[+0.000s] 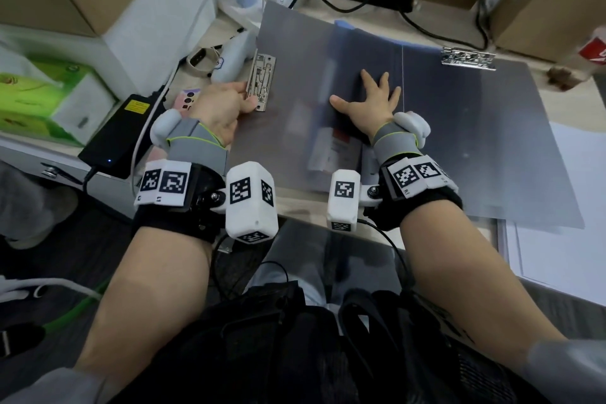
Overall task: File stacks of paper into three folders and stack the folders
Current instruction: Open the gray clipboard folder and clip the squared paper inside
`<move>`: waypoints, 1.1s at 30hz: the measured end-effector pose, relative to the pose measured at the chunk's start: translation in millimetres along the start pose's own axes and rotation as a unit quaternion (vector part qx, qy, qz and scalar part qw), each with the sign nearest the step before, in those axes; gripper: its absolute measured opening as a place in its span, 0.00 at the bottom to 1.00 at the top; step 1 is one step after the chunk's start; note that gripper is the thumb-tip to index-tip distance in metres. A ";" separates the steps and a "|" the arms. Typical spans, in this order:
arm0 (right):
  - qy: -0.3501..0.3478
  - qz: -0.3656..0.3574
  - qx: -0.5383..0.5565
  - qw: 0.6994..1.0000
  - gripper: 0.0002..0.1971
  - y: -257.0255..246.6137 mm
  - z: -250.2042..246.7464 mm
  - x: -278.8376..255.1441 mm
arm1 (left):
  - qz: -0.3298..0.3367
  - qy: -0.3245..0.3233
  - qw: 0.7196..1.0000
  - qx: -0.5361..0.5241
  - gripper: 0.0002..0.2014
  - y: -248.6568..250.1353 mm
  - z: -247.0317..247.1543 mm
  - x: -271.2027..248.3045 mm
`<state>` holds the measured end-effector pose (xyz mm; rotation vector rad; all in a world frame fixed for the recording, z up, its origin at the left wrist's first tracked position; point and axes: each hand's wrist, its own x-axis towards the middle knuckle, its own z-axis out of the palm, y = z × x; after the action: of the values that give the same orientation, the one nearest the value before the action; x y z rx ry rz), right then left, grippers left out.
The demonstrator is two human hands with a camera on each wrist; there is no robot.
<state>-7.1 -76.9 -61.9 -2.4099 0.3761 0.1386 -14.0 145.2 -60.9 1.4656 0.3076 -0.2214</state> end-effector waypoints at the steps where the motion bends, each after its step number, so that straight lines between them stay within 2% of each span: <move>1: -0.001 0.001 0.000 1.000 0.43 0.0 0.8 0.3 | 0.002 0.012 1.000 0.002 0.20 0.3 -0.4 0.8; 4: -0.004 0.001 0.002 1.000 0.42 -1.9 2.0 -0.7 | 0.008 0.038 0.999 -0.007 0.13 6.3 -0.4 -1.6; 6: -0.007 0.002 0.002 1.000 0.42 -4.2 3.4 -1.5 | -0.008 0.024 1.000 -0.007 0.08 14.5 -1.1 -3.7; 9: -0.007 0.004 -0.004 1.000 0.43 -8.2 3.8 -2.8 | -0.016 0.030 0.999 0.037 0.30 21.0 -3.9 3.2; 10: -0.007 0.005 -0.008 1.000 0.43 -9.2 3.5 -2.8 | 0.001 0.040 0.999 0.036 0.28 22.1 -1.4 4.4; 12: -0.008 0.009 -0.014 1.000 0.43 -9.7 4.1 -3.4 | 0.047 0.090 0.994 0.038 0.15 24.7 3.1 4.6; 14: -0.013 0.009 -0.016 1.000 0.43 -9.7 5.1 -4.6 | 0.108 0.163 0.978 0.072 0.14 25.0 5.9 7.3; 16: -0.018 0.009 -0.016 1.000 0.42 -9.1 4.8 -5.0 | 0.151 0.193 0.967 0.065 0.14 29.9 10.3 10.6; 19: -0.025 0.010 -0.013 1.000 0.42 -8.4 4.2 -4.4 | 0.148 0.187 0.970 0.051 0.15 40.2 16.9 19.8; 24: -0.041 0.010 0.000 0.999 0.42 -11.1 2.1 -6.7 | 0.123 0.142 0.973 0.133 0.22 47.2 24.3 32.9; 28: -0.062 0.012 0.028 0.998 0.42 -15.5 -5.3 -9.3 | 0.115 0.113 0.972 0.170 0.11 52.7 31.1 31.8; 32: -0.077 0.012 -0.011 0.997 0.40 -15.7 -23.1 -6.8 | 0.143 0.129 0.945 0.265 0.09 64.1 40.9 28.2; 33: -0.074 0.005 -0.018 0.997 0.38 -15.1 -27.4 -5.5 | 0.158 0.130 0.935 0.289 0.12 68.4 44.1 25.5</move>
<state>-7.8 -82.5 -30.6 -2.4152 0.3205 0.3294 35.7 109.0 -1.8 2.1108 0.2202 0.1633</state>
